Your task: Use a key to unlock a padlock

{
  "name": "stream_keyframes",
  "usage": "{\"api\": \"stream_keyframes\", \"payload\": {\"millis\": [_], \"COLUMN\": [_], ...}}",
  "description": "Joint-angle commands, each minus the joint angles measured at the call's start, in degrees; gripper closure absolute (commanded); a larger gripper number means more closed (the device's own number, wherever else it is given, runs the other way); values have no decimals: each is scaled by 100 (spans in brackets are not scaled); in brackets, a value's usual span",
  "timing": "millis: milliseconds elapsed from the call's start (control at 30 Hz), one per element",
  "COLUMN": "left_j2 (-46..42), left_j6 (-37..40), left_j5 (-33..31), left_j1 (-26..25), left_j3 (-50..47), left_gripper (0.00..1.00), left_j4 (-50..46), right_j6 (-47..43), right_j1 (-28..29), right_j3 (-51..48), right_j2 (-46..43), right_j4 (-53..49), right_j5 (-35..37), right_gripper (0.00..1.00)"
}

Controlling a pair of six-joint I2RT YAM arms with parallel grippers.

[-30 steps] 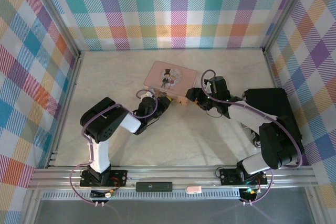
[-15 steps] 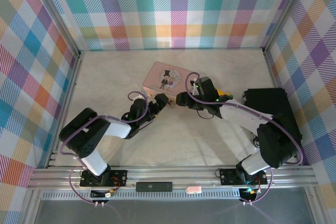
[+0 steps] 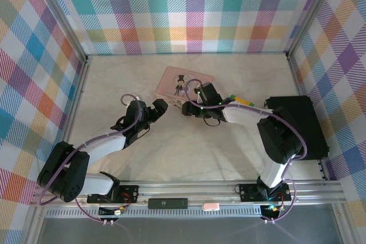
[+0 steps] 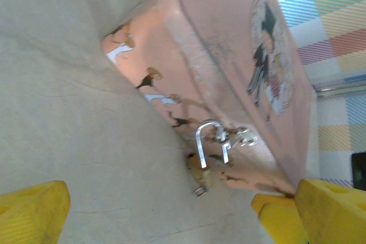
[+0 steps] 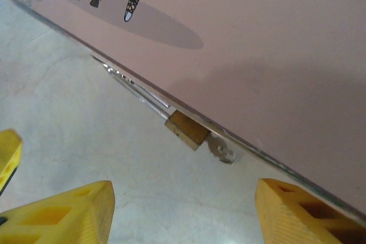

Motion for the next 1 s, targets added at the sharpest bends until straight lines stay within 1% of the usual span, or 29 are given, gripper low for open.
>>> {"api": "stream_keyframes", "payload": {"millis": [0,67,133,233,300,400,500,600,667,867,967], "left_j2": [-14,50,166,398,571,842,1073,1211,1261,1250,1216], "left_j6": [223,357,533,722,676,453,274,137,36,-47,-88], "left_j5": [316,391,559,909,1114,1383,1500,1533,1556,1590,1616], "left_j1": [62,66,75,123,217,387,492,528,541,575,622], "left_j3": [135,188,256,407,471,485,521,534,525,451,364], "left_gripper": [0,3,10,20,23,23,21,20,20,20,20], "left_j4": [-220,-167,-25,162,287,607,797,980,1083,1240,1315], "right_j6": [-564,-793,-1034,-1352,-1471,-1326,-726,-43,279,707,917], "right_j1": [-157,-190,-191,-152,-89,39,206,331,382,469,471], "right_j3": [498,675,789,681,608,672,841,959,1051,1482,1531], "right_j2": [189,270,254,112,75,186,355,566,720,1216,1353], "right_j4": [-125,-249,-387,-449,-531,-982,-1421,-1507,-1406,-1486,-1337], "right_j5": [438,488,455,229,205,595,1174,1346,1282,1447,1553], "right_gripper": [34,34,34,35,35,35,29,28,28,30,32]}}
